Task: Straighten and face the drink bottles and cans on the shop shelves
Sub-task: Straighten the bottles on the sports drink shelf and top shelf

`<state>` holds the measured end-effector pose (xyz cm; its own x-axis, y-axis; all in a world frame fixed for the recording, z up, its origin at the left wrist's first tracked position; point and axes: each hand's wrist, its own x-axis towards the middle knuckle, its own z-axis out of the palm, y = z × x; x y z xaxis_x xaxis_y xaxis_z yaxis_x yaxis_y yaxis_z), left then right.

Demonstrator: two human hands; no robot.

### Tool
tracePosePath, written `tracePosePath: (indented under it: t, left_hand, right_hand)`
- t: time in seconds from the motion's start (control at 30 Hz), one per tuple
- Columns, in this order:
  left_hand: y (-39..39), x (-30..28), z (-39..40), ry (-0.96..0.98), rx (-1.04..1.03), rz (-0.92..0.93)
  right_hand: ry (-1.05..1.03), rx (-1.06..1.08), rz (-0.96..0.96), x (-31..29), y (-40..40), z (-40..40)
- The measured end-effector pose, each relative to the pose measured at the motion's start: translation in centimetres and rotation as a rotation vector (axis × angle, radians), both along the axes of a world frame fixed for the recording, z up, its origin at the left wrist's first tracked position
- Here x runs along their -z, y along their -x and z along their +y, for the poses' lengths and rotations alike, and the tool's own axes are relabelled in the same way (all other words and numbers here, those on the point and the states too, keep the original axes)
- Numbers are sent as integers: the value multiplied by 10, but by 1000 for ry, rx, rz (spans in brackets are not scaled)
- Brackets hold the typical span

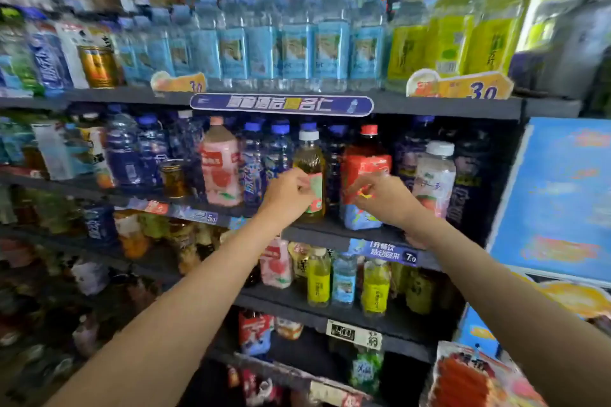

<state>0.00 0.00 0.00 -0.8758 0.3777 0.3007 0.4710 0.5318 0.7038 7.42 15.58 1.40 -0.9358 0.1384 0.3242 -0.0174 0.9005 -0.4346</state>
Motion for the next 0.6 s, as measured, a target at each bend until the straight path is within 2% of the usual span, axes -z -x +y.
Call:
tracePosePath:
  t: [0.2,0.33,0.47,0.6]
  left_hand:
    - [27,3,2,26,19,41]
    - [51,0,-6,13,16,55]
    - [71,-5,-15,-14,32,18]
    - [87,7,-24,26,77,-17]
  right_hand:
    - [-26,4,41,-5,46,-7]
    - [55,-60,82,-8,84,-27]
    - [159,29,59,-8,124,-44]
    - [165,118,101,15,144,-52]
